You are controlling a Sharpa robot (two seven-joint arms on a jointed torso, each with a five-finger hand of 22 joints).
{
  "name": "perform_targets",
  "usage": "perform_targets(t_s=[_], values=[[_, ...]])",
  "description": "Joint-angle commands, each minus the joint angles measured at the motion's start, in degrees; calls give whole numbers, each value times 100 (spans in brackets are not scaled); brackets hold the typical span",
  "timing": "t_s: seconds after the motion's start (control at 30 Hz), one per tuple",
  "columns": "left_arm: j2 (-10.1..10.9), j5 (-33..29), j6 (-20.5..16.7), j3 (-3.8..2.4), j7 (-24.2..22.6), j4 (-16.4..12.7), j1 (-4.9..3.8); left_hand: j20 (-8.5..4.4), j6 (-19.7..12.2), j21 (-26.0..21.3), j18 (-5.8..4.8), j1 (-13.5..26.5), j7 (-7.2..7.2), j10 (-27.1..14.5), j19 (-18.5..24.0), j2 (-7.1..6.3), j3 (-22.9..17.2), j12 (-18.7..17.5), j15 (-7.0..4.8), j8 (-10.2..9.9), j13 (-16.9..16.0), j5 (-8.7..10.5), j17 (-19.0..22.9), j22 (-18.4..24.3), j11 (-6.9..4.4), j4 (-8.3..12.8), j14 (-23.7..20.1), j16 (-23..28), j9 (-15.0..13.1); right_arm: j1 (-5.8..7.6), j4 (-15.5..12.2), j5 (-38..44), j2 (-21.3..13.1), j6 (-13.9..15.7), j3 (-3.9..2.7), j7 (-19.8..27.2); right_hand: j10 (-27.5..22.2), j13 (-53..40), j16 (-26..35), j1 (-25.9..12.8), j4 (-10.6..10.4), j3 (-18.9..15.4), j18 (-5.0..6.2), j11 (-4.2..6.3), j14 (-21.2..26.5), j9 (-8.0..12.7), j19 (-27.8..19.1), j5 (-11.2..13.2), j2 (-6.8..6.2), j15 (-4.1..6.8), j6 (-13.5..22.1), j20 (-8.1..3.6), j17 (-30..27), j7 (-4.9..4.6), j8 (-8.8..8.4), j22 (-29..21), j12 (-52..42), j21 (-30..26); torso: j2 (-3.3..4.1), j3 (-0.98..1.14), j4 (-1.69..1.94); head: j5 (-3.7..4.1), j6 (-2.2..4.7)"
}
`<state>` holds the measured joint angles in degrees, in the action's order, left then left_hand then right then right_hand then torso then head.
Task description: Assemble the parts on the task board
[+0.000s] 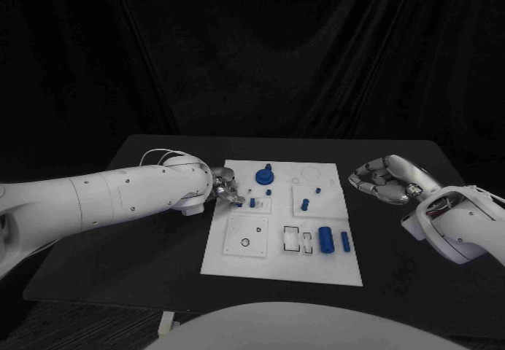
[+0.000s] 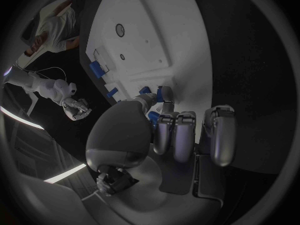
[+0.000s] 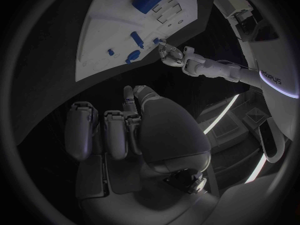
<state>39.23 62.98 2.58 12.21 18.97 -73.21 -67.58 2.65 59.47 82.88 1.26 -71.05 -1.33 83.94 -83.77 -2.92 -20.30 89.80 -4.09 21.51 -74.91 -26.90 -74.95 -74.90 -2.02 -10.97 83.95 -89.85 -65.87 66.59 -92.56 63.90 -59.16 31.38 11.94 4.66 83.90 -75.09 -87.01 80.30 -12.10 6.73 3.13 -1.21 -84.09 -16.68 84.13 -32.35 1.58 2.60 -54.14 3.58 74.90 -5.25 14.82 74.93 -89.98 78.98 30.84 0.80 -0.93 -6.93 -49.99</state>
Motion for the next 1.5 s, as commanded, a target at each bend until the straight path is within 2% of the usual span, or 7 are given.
perform_targets(t_s=[0.03, 0.23, 0.57, 1.07, 1.5], values=[[-8, -9, 42, 0, -43, -13, 9, -42, 17, 7, 74, -82, 28, 606, -16, -65, -299, 20, -20, -34, -1509, -11, -1505, -1244, -24, 215, 605, -15, -10, -13, -1, 9, -1, -8, -3, -76, 610, -1491, 37, 50, -7, 25, -45, 32, -504, 7, 168, -30, 10, 43, -31, -40, 1147, -16, -37, 1150, -2, -12, 1, 1, 2, 9, -1], [-10, -9, 5, 0, -68, -13, 9, -38, 22, 13, 72, -63, 19, 606, -21, -106, -446, 20, -14, -32, -1509, 59, -1505, -1246, -18, 277, 605, -15, -21, -14, -2, 9, -5, -6, -3, -73, 610, -1491, 39, 47, 3, 36, -45, 29, -503, 6, 167, -31, 7, 41, -31, -39, 1144, -18, -35, 1149, -2, -14, -1, 1, 0, 13, -1], [0, -9, -64, 0, -112, -29, 9, -35, 38, 24, 70, -79, 8, 606, -30, -161, -666, 20, -12, -18, -1509, 60, -1505, -1250, -13, 421, 605, -15, -42, -16, 4, 9, -1, -6, -3, -78, 610, -1491, 39, 47, 3, 36, -45, 29, -503, 6, 167, -31, 7, 41, -31, -39, 1144, -18, -35, 1149, -2, -14, -1, 0, -4, -6, -1], [43, -9, -513, 0, -368, -126, 10, -34, 46, 40, 66, -86, 2, 606, -44, -194, -753, 20, -12, -13, -1509, 46, -1505, -1255, -12, 492, 605, -15, -50, -20, 12, 9, 1, -1, -3, -83, 610, -1491, 39, 47, 3, 36, -45, 29, -503, 6, 167, -31, 7, 41, -31, -39, 1144, -18, -35, 1149, -2, -14, -1, 0, 1, -1, -1], [102, -9, -585, 0, -460, -170, 9, -33, 38, 29, 69, -80, -5, 606, -35, -211, -789, 20, -11, -23, -1509, 92, -1505, -1251, -7, 518, 605, -15, -45, -20, 36, 9, 3, -2, -3, -94, 610, -1491, 47, 38, 12, 47, -45, 27, -501, 5, 168, -32, 2, 39, -31, -37, 1135, -20, -34, 1149, -2, -15, -2, -1, -2, -6, -1]])
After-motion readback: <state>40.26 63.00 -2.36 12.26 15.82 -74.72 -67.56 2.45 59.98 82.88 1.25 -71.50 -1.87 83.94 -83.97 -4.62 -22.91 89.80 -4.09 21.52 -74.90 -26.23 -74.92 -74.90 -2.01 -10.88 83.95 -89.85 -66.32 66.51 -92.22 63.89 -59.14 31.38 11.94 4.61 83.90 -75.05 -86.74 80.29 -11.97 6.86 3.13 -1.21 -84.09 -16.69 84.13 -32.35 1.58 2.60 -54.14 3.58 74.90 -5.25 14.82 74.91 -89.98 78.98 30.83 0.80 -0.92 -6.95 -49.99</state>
